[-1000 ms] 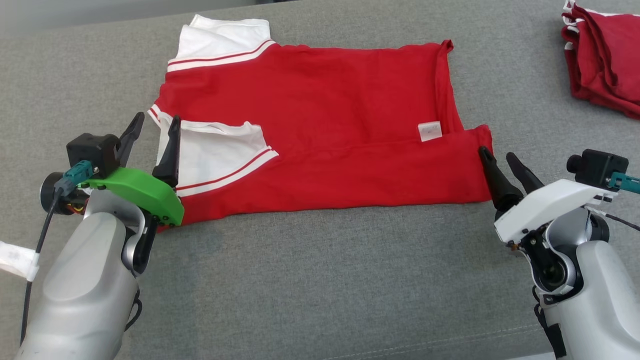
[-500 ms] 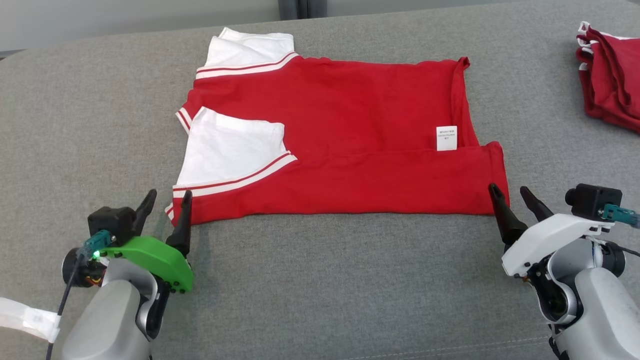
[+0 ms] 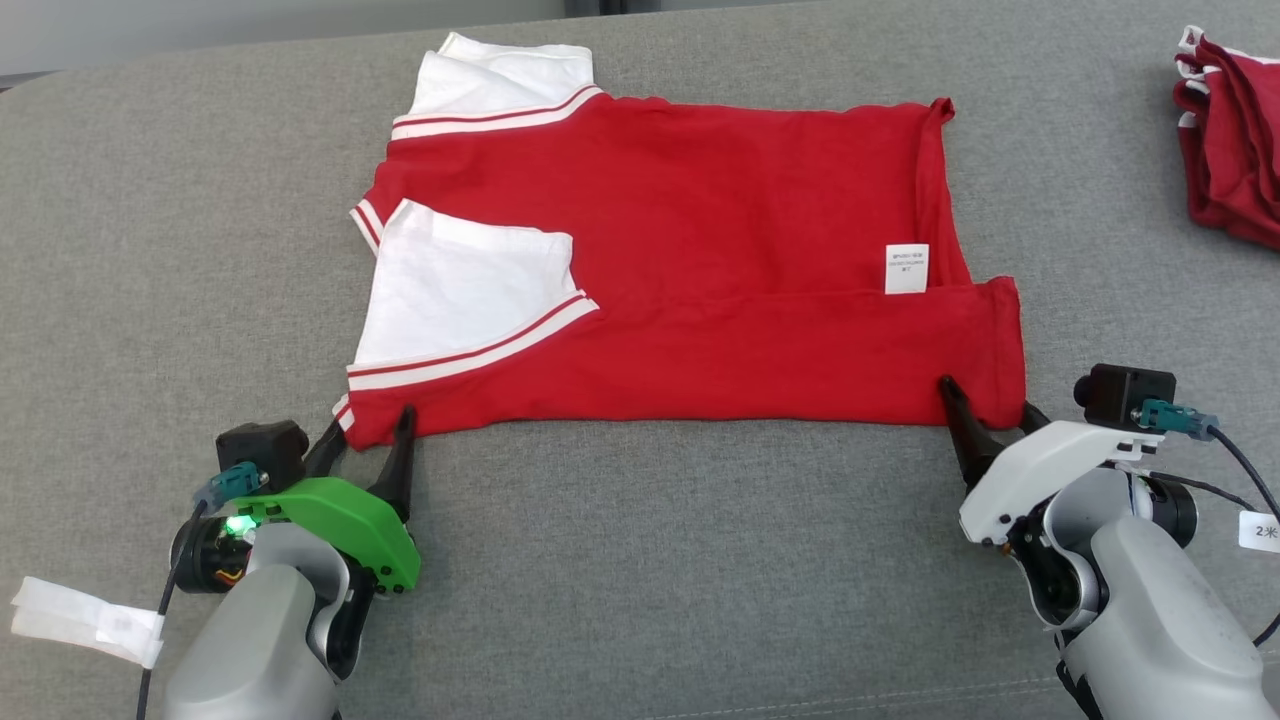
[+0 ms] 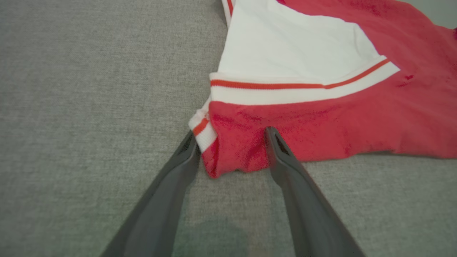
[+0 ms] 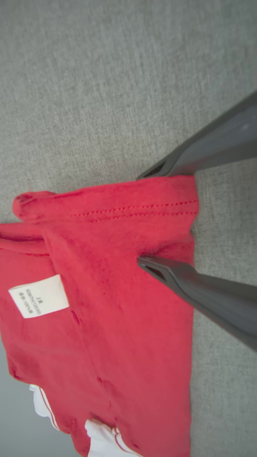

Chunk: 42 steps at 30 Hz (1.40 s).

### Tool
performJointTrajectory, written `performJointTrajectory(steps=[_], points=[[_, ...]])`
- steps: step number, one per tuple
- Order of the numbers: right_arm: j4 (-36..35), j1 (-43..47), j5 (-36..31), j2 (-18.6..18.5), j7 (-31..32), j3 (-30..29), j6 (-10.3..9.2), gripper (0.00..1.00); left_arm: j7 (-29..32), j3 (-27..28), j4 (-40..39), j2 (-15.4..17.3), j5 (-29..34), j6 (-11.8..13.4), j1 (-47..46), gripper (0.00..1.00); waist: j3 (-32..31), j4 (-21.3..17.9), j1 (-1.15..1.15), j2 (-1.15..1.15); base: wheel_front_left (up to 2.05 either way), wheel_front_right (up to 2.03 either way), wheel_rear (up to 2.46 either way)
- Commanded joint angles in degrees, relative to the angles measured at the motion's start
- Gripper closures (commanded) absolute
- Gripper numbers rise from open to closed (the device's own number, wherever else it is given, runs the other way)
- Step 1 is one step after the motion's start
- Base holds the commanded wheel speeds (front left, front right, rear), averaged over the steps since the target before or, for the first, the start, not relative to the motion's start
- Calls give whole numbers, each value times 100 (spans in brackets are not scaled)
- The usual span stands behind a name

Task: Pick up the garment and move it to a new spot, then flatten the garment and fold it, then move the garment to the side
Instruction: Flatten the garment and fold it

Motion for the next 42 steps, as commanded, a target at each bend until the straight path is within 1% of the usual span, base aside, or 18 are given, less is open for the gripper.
performJointTrajectory(steps=[1,2,7,12,14,20,24,29,30,31,32,36,42], points=[[107,-59,54,32,-65,45,2,92,-9,-30,72,-31,-91,-30,-33,100,-13,14,0,0,0,0,0],[177,-81,89,35,-120,65,2,100,-33,-19,96,-28,-122,-34,-47,100,-33,27,0,0,0,0,0],[342,-105,235,-9,-427,172,2,100,-164,108,35,68,-219,-32,31,100,-253,91,0,0,0,0,0],[221,174,449,-64,-632,303,1,100,-212,287,-391,161,-206,-30,409,100,-551,143,0,0,0,0,0],[88,356,508,-103,-650,371,1,100,-203,404,-694,198,-125,28,683,100,-656,167,0,0,0,0,0],[-459,1054,562,-234,-505,480,1,100,-205,751,-1697,229,55,326,1808,100,-852,194,0,0,0,0,0],[-832,1544,524,-324,-334,284,0,100,-206,798,-2153,136,94,472,2456,100,-895,222,0,0,0,0,0],[-1237,2059,485,-220,-27,36,1,100,-207,822,-2441,82,68,589,2878,100,-952,256,0,0,0,0,0],[-1287,2102,454,-197,3,-8,1,89,-207,827,-2469,66,68,609,2912,100,-965,255,0,0,0,0,0],[-1348,2139,416,-158,7,-70,0,30,-207,826,-2494,40,72,632,2945,23,-983,248,0,0,0,0,0],[-1393,2164,397,-112,4,-108,1,0,-207,828,-2519,20,80,643,2953,0,-996,240,0,0,0,0,0],[-1611,2149,205,9,-113,-225,1,0,-206,937,-2706,-34,215,697,2874,0,-1050,210,0,0,0,0,0],[-1904,1984,-250,23,-525,-247,1,0,-201,1320,-3146,-89,629,808,2680,0,-1107,150,0,0,0,0,0]])
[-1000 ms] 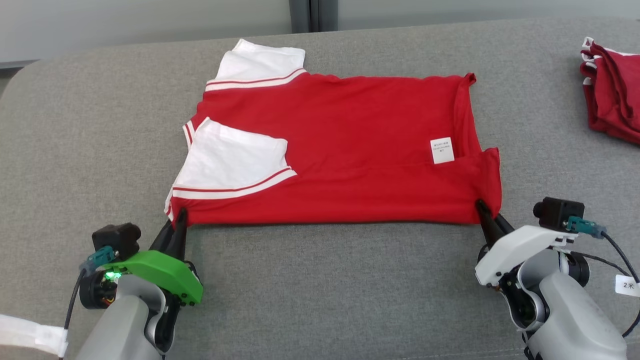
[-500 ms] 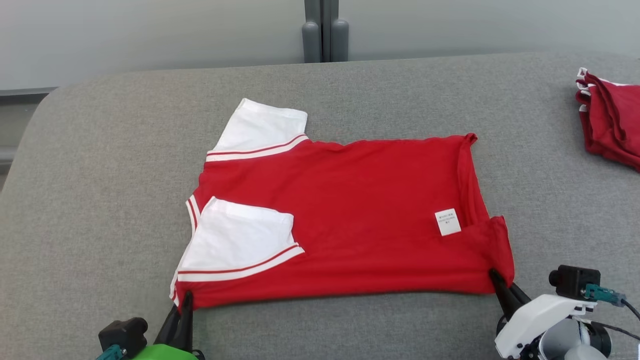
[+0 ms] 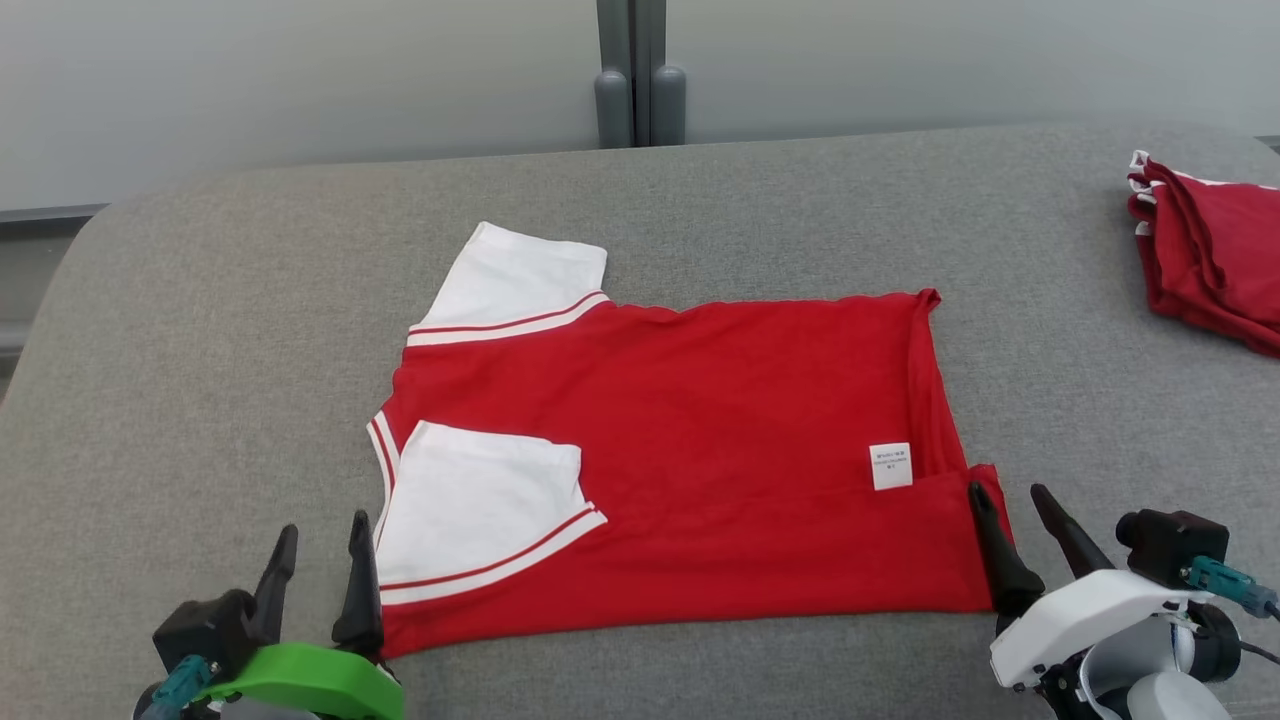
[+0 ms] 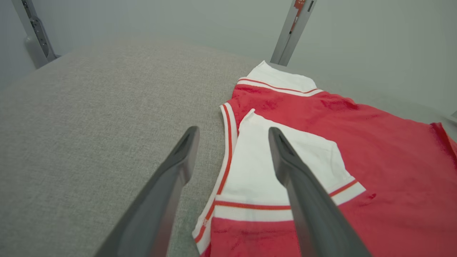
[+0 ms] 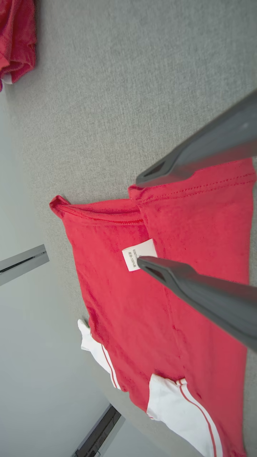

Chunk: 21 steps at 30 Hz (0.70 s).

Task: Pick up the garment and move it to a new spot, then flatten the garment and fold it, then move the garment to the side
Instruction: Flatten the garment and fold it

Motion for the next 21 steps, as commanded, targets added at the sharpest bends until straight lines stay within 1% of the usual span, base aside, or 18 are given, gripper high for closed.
performJointTrajectory(steps=[1,10,16,21], points=[[-77,-102,-138,1,-134,-7,0,0,-16,103,-111,-14,170,48,-126,0,-20,-27,0,0,0,0,0],[-365,-376,-1012,-8,-891,-24,0,0,-10,573,-670,-122,906,88,-415,0,-80,-111,0,0,0,0,0],[-456,-488,-1334,42,-1097,-113,0,0,-10,752,-832,-97,1274,-2,-465,0,-137,-128,0,0,0,0,0],[-537,-342,-1459,104,-1168,-184,0,0,-10,804,-765,10,1539,-67,-330,0,-222,-115,0,0,0,0,0]])
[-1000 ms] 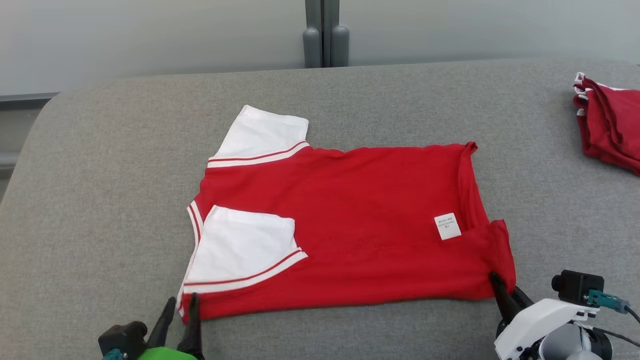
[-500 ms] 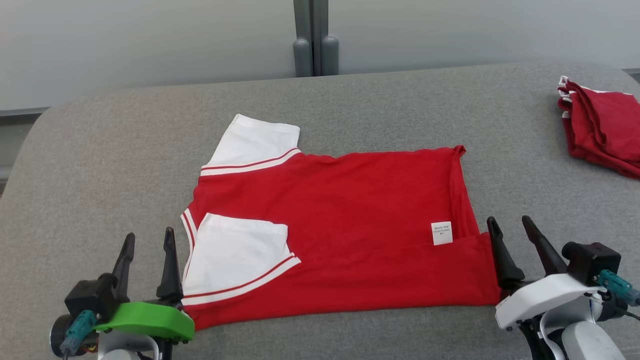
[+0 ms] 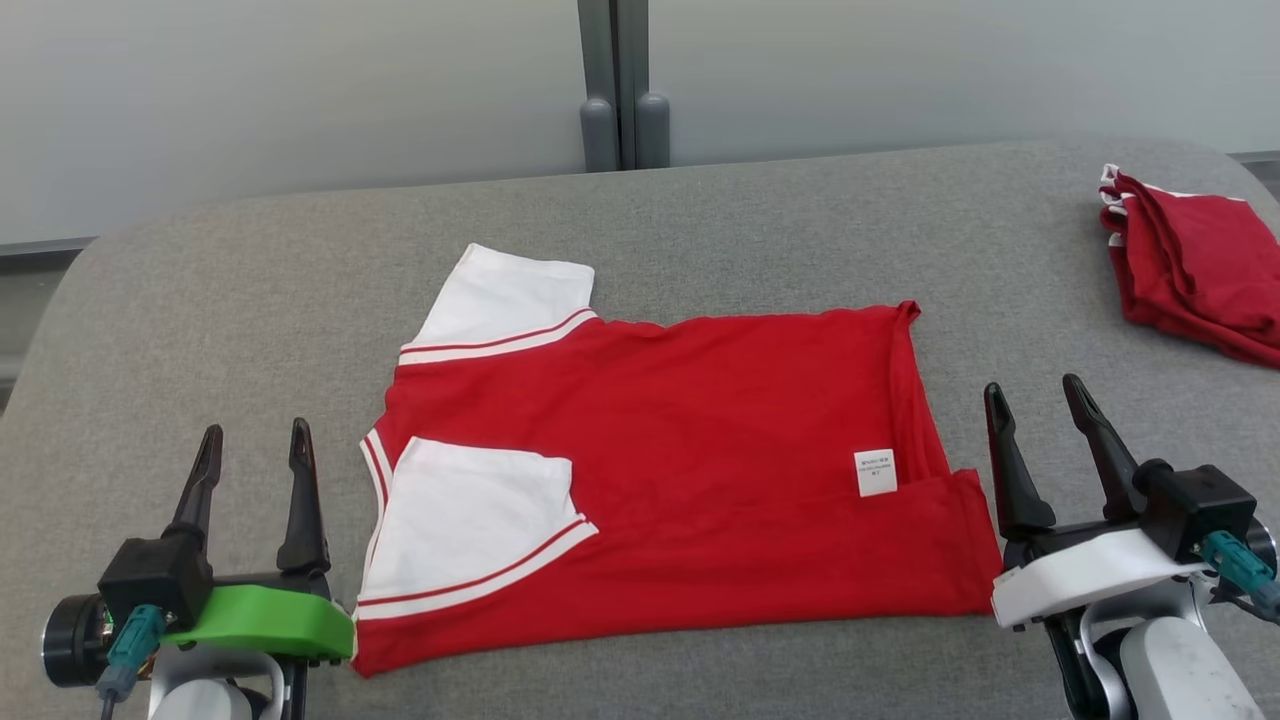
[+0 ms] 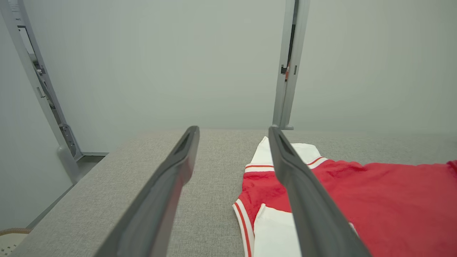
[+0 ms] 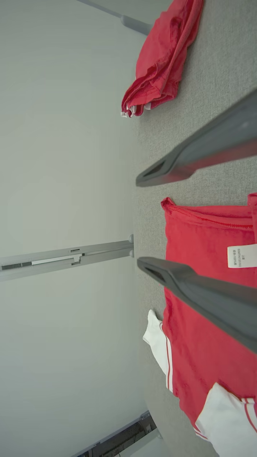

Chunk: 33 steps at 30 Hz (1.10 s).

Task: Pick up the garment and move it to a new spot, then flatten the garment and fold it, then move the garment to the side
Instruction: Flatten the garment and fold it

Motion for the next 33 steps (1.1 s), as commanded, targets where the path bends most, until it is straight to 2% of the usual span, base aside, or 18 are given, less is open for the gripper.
performJointTrajectory(steps=[1,9,23,33], points=[[-45,125,-57,19,-46,-25,0,0,-1,22,57,55,70,-41,99,0,-42,7,0,0,0,0,0],[-226,492,-249,165,-6,-147,0,0,26,94,65,185,-1,-85,355,0,-124,50,0,0,0,0,0],[-222,676,-272,247,170,-182,0,0,224,34,-75,229,-189,-115,631,0,-208,101,0,0,0,0,0],[-166,678,-299,288,249,-217,0,0,226,34,-95,205,-267,-29,709,0,-233,91,0,0,0,0,0]])
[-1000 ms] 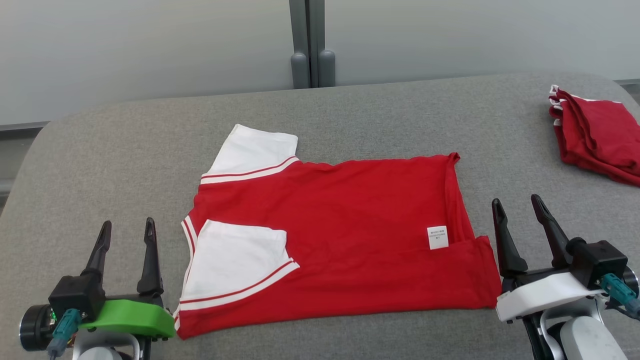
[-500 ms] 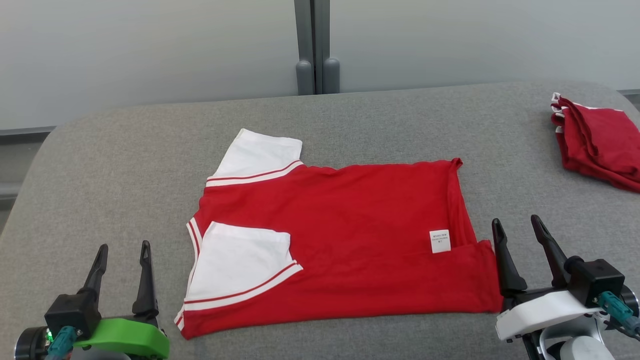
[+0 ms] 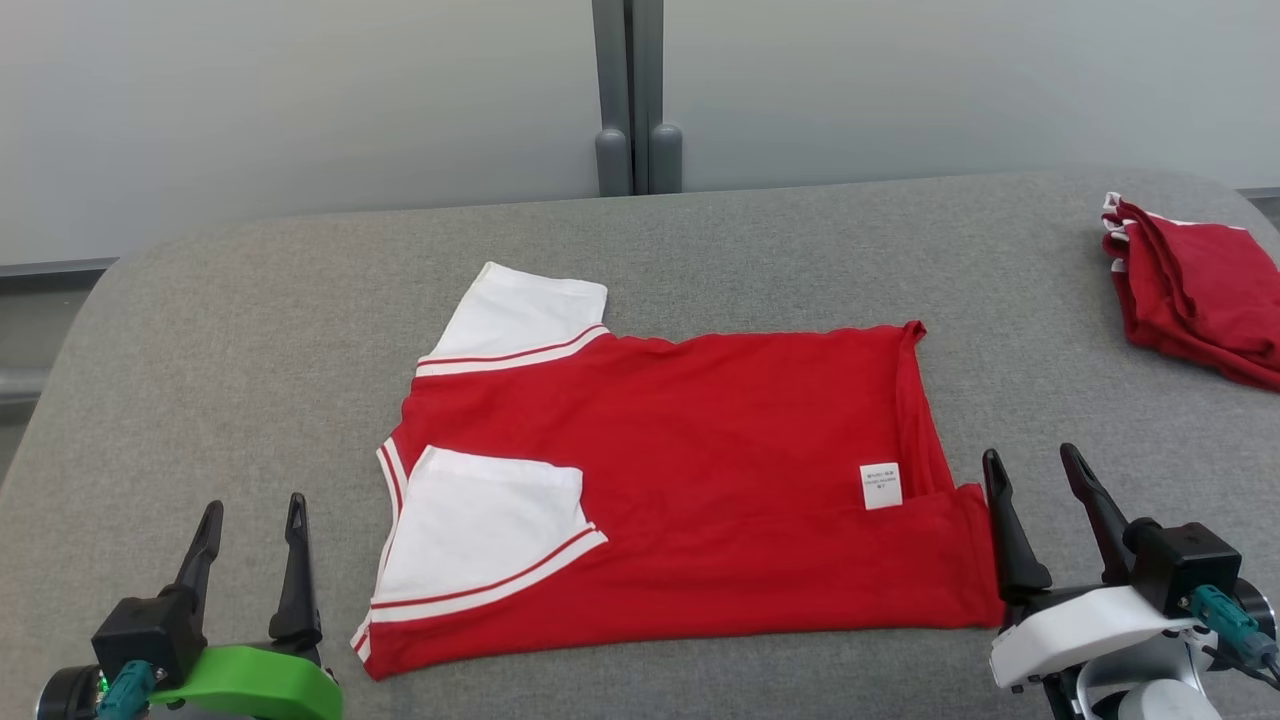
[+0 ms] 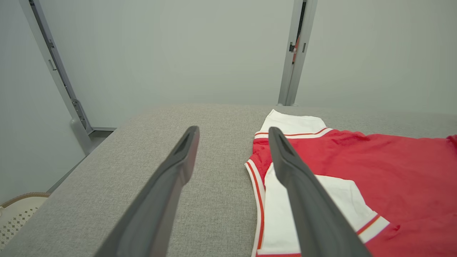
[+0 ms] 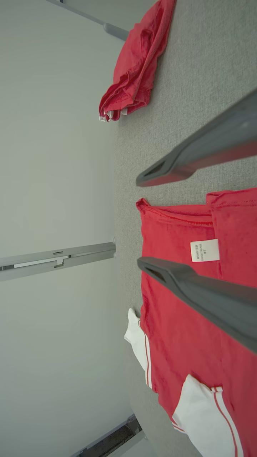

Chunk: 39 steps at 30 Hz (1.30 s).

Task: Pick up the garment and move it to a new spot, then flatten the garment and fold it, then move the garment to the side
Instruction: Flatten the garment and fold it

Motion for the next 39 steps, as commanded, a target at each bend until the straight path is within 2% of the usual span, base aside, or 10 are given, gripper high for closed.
performJointTrajectory(steps=[1,6,12,16,18,24,31,37,39], points=[[26,47,-14,18,10,-17,0,0,-21,15,19,17,-40,34,86,0,2,-1,0,0,0,0,0],[91,25,17,32,-11,-40,0,0,-38,-1,90,-8,-110,28,58,0,21,3,0,0,0,0,0],[222,-440,-60,-96,47,64,0,0,34,-74,218,164,-62,-147,-533,0,234,-35,0,0,0,0,0],[344,-1061,30,-225,227,133,0,0,161,-168,297,376,14,-323,-1298,0,553,-100,0,0,0,0,0],[418,-1451,-49,-413,367,169,0,0,267,-260,338,494,73,-403,-1747,0,765,-142,0,0,0,0,0],[754,-2728,-146,-634,900,238,0,0,618,-557,627,761,89,-609,-3249,0,1555,-321,0,0,0,0,0],[1518,-3993,-220,-718,1393,511,0,0,958,-1163,1568,926,-179,-697,-4847,0,2440,-514,0,0,0,0,0],[2297,-4719,-99,-619,1785,855,0,0,1181,-2183,2463,1259,-531,-698,-5761,0,2914,-703,0,0,0,0,0],[2491,-4876,23,-587,1830,975,0,0,1188,-2418,2729,1269,-766,-699,-5982,0,3008,-747,0,0,0,0,0]])
